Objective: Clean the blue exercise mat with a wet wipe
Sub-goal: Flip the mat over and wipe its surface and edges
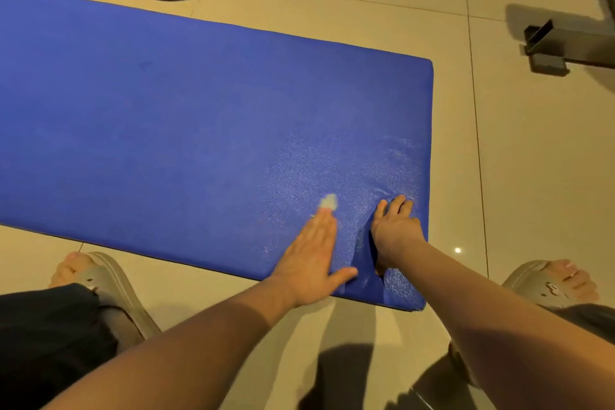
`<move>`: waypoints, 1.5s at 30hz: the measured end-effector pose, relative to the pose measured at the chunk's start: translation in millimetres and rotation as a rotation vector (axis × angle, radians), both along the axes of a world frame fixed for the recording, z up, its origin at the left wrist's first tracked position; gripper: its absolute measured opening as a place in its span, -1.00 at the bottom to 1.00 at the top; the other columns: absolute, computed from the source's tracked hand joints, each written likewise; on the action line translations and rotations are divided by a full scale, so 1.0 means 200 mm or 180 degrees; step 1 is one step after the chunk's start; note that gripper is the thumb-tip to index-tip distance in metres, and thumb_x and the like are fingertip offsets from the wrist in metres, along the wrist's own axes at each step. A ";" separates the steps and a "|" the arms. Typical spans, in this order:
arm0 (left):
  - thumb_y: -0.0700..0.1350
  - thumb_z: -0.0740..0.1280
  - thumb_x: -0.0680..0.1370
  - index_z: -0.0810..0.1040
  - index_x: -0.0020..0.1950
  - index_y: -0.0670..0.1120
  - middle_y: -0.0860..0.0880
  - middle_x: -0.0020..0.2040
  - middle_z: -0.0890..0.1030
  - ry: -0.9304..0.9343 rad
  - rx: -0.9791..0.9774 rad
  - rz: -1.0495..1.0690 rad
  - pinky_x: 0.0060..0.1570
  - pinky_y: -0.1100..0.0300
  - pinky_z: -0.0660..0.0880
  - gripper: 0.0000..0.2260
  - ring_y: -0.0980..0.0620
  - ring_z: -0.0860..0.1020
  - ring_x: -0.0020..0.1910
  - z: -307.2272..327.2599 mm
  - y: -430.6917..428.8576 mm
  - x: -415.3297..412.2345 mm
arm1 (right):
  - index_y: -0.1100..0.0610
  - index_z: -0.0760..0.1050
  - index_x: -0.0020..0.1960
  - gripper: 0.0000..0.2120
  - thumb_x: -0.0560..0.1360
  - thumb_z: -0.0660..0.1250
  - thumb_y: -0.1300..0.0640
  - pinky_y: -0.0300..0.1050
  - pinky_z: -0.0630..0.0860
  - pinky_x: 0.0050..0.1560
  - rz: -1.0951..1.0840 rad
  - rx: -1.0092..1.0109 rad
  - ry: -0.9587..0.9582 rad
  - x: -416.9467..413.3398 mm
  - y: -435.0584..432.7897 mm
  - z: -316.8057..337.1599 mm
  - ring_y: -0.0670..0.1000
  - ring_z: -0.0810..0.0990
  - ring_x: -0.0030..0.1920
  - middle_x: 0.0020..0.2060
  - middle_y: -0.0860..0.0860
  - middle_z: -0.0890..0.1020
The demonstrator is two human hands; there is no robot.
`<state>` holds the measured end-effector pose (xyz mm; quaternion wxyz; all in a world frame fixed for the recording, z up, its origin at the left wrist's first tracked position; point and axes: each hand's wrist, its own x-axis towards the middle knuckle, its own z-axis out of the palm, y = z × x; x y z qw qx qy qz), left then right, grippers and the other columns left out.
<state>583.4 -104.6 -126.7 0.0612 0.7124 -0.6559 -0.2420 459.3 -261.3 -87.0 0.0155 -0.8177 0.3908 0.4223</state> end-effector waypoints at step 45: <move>0.31 0.09 0.63 -0.12 0.67 -0.20 -0.15 0.66 -0.24 -0.0917 0.0026 -0.0787 0.61 -0.02 -0.12 -0.17 -0.10 -0.22 0.65 0.05 0.32 0.08 | 0.36 -0.33 0.58 0.38 0.29 0.65 -0.12 0.35 0.28 0.46 -0.0210 0.0103 -0.0106 0.00 0.01 -0.01 0.52 -0.13 0.54 0.53 0.47 -0.19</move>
